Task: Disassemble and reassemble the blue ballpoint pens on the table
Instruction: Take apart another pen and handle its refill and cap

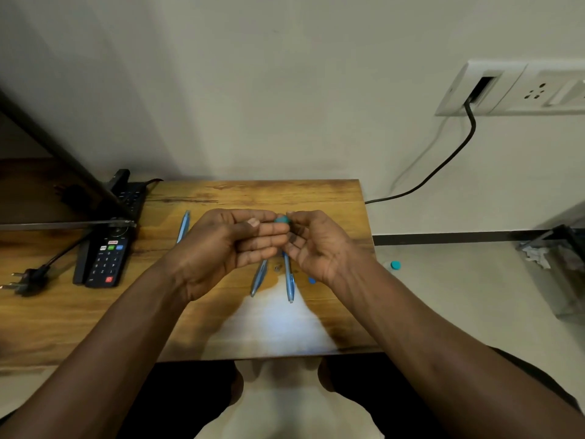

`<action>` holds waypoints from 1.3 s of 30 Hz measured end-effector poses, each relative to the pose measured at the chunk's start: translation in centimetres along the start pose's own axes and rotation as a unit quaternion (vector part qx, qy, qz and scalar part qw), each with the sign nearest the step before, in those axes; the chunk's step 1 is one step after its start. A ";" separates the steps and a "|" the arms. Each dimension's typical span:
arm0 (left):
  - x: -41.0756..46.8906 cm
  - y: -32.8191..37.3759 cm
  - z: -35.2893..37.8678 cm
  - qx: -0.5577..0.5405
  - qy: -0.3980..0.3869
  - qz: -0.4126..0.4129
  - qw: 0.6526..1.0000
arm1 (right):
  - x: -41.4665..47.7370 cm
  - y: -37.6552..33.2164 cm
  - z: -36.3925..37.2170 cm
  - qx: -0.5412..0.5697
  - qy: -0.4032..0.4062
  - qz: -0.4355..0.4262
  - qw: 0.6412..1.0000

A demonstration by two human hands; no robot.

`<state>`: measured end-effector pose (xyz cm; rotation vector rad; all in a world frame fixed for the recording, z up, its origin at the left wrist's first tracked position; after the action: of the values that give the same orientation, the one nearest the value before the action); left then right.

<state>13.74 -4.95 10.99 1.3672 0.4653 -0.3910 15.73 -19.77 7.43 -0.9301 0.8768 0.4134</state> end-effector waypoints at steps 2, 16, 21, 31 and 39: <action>0.0 0.0 -0.2 0.001 0.005 -0.004 1.000 | -0.1 0.0 0.1 -0.003 -0.001 0.001 1.000; 0.1 -0.8 0.4 -0.005 0.037 -0.017 0.999 | -0.1 0.3 0.3 0.001 -0.011 -0.016 1.000; 0.0 -0.9 0.5 -0.009 0.030 -0.022 0.999 | 0.1 0.5 0.5 -0.006 -0.009 -0.028 1.000; 0.2 -1.2 0.4 0.002 0.036 -0.016 0.999 | 0.0 0.7 0.4 -0.044 -0.014 -0.051 0.998; 0.4 -1.3 0.9 -0.009 0.027 -0.011 1.000 | 0.8 0.7 -0.2 -0.057 -0.030 -0.034 0.997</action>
<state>13.50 -6.08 9.80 1.3585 0.5281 -0.3679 15.62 -19.57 6.34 -1.0452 0.7699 0.4340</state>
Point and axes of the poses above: each hand's wrist, its own x-axis towards the middle knuckle, its own z-axis out of the palm, y = z × x, the point moved 4 cm from there along x, towards the middle knuckle, and after that the axes turned 13 degrees about y, right-handed, at the moved point
